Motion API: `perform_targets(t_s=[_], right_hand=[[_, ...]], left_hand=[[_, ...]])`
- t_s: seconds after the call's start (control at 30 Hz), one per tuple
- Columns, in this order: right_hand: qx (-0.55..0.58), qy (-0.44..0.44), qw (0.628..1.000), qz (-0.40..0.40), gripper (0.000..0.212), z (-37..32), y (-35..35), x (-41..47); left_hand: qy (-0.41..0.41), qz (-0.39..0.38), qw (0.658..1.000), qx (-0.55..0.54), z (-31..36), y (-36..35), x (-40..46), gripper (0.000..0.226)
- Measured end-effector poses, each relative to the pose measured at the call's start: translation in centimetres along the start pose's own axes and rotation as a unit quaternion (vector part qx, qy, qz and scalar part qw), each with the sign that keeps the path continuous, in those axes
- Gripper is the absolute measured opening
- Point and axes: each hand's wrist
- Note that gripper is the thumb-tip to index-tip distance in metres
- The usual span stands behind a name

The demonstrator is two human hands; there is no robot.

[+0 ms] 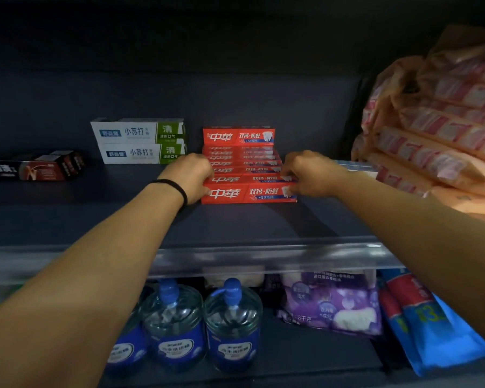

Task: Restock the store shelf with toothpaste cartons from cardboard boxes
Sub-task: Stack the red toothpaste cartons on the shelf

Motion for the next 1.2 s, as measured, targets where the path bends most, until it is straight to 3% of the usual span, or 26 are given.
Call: perform_targets(t_s=[0.6,0.93,1.2], right_hand=[[-0.026,-0.010,1.000,0.007,0.049,-1.4,0.6,-0.5],[-0.048,0.008,0.998,0.050,0.069,-9.3,5.1,-8.8],[0.000,0.033,0.998,0.061,0.068,-17.3,3.0,-17.8]], left_hand=[[0.002,-0.002,1.000,0.010,1.3,0.7,-0.9,0.034],[-0.006,0.019,1.000,0.020,4.4,6.0,-11.0,0.057],[-0.005,-0.035,0.999,0.004,6.1,4.9,-21.9,0.062]])
Point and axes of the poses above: each hand's wrist, its own x-axis towards the middle knuckle, its own y-axis out of the back of the hand, z = x × y, and after that the axes turned 7 degrees about y, right-handed
